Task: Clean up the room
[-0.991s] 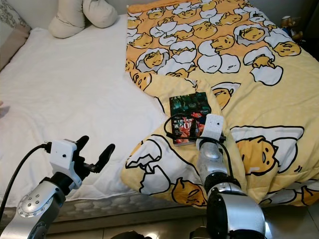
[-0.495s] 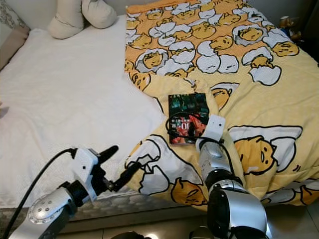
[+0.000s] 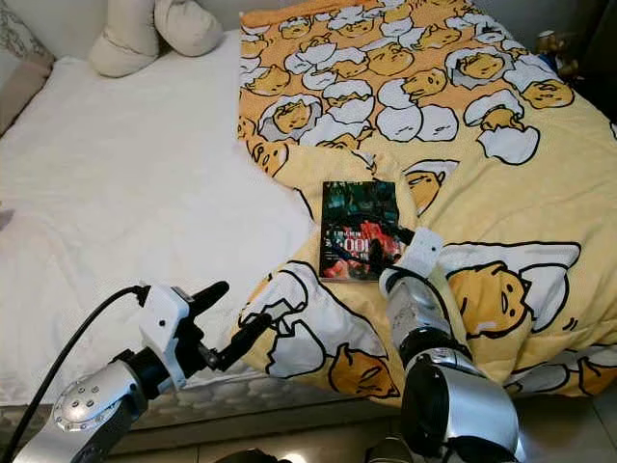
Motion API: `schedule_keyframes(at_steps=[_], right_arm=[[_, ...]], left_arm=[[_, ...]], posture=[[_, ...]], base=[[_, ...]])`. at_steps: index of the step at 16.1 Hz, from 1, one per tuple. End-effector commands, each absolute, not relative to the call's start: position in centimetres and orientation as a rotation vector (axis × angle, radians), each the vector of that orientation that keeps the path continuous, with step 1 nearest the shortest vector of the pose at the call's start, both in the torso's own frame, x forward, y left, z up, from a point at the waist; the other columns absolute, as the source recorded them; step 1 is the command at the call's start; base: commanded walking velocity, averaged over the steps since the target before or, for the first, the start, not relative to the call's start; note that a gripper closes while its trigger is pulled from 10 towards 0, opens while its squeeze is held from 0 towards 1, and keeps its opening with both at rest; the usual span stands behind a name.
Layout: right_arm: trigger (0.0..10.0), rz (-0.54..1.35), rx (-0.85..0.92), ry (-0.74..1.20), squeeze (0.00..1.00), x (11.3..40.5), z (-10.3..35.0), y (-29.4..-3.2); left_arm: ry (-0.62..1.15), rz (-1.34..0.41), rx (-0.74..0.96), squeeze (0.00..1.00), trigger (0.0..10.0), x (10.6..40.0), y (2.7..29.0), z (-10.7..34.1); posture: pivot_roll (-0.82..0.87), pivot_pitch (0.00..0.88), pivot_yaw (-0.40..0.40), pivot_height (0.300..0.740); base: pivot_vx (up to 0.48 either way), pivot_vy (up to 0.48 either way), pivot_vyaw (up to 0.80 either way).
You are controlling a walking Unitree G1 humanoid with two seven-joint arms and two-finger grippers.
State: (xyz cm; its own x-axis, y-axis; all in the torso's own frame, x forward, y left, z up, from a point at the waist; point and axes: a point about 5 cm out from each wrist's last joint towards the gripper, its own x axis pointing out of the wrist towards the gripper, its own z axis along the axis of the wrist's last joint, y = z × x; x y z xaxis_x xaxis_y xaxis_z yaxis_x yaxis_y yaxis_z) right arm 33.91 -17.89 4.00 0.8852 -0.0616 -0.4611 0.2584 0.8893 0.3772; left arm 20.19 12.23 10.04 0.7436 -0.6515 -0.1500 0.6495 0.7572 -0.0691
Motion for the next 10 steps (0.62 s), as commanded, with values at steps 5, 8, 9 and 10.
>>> schedule_keyframes(at_steps=[5,8,9,10], right_arm=[[0.0,-0.031,0.3,0.476,0.0,33.9,3.8,-15.0],[0.0,-0.01,0.33,0.426,0.0,34.4,4.6,-14.2],[0.0,-0.004,0.333,0.417,0.0,34.5,4.7,-14.0],[0.0,0.007,0.357,0.404,0.0,34.6,4.9,-13.7]], left_arm=[[0.185,-0.672,-0.016,0.0,10.0,20.3,13.1,9.8],[0.183,-0.666,-0.02,0.0,10.0,20.5,13.0,9.8],[0.182,-0.665,-0.02,0.0,10.0,20.5,13.0,9.8],[0.183,-0.662,-0.023,0.0,10.0,20.6,13.0,9.8]], posture=[[0.06,0.085,0.203,0.74],[0.05,0.091,0.199,0.74],[0.05,0.091,0.198,0.74],[0.04,0.092,0.198,0.74]], base=[[0.0,0.0,0.0],[0.0,0.0,0.0],[0.0,0.0,0.0],[0.0,0.0,0.0]])
